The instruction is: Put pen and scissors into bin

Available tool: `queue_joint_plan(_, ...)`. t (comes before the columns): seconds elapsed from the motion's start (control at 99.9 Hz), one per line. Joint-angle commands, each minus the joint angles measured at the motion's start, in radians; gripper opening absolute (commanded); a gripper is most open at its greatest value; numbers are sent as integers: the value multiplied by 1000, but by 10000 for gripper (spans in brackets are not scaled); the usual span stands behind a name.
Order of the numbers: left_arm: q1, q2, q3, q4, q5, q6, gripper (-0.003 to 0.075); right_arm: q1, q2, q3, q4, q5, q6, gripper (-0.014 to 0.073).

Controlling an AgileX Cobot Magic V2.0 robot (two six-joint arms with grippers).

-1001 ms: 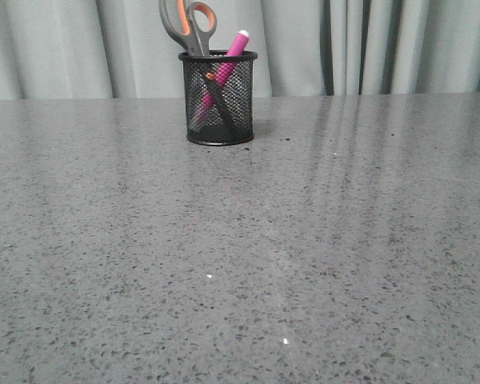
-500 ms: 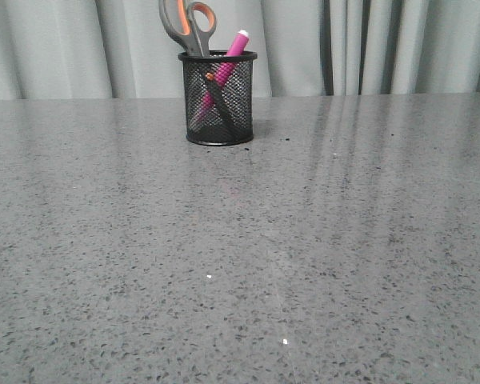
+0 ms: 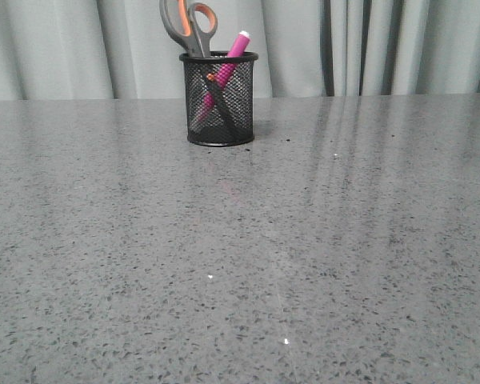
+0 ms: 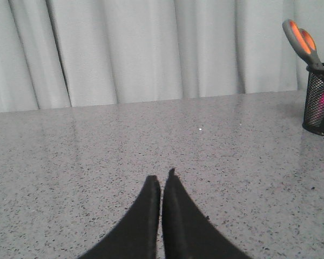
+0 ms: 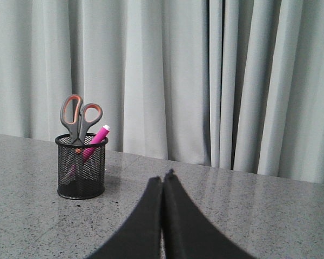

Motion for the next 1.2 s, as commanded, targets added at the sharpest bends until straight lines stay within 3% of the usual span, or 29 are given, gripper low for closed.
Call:
queue_joint_plan(0.0,-12,-34,45,-41,-92,-14,-19,-5,8,-24,-3,-77,-6,-69)
queue_joint_plan(0.901,-10,-32,43,-72,-92,-14,-19,-5,8,-21,-11,-77,-6,-69)
queue_joint_plan(1.021,-10,-32,43,-72,-92,-14,-19,-66,8,-14,-15,14,39,-69)
queue_joint_plan(1.191,-10,-32,43,-72,-92,-14,-19,-230,-32,28,-51,120,78,-69)
